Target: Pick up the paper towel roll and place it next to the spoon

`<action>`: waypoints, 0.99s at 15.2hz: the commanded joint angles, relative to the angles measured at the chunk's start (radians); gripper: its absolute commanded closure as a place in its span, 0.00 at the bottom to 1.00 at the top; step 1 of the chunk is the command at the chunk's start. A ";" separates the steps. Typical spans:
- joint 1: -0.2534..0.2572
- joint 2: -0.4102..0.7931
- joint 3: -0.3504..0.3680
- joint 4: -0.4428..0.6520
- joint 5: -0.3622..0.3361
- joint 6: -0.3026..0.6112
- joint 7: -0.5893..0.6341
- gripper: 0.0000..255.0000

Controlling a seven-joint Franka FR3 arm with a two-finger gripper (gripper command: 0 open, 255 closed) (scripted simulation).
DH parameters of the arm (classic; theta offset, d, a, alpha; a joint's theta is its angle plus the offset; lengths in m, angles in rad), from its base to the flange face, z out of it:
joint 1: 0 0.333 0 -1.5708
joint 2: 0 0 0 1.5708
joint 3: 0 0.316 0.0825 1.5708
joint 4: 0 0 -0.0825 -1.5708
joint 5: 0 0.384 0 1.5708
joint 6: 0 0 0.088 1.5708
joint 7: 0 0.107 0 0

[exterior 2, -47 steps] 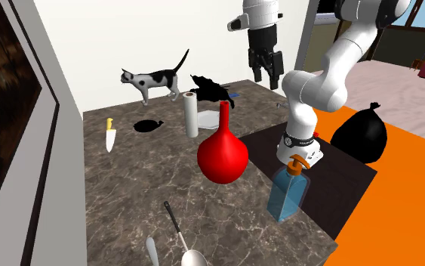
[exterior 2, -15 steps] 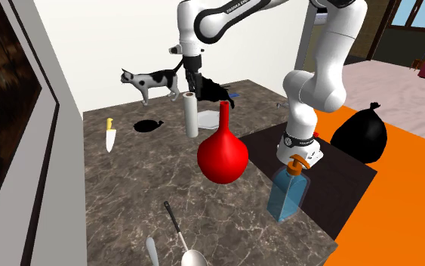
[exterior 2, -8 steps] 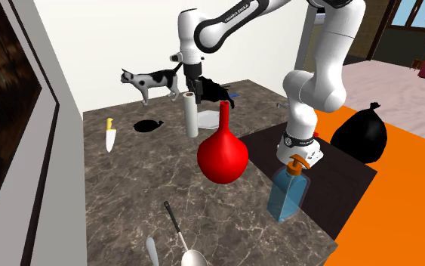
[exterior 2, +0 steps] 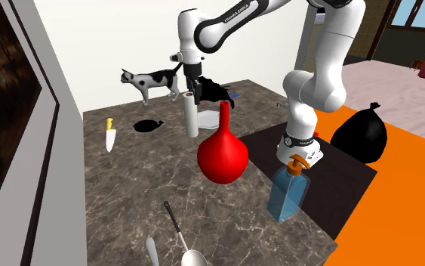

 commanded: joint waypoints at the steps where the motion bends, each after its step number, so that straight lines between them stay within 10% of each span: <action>1: 0.000 0.000 0.000 -0.001 0.001 0.000 0.000 1.00; 15: -0.003 -0.049 0.021 0.069 -0.017 -0.115 0.020 1.00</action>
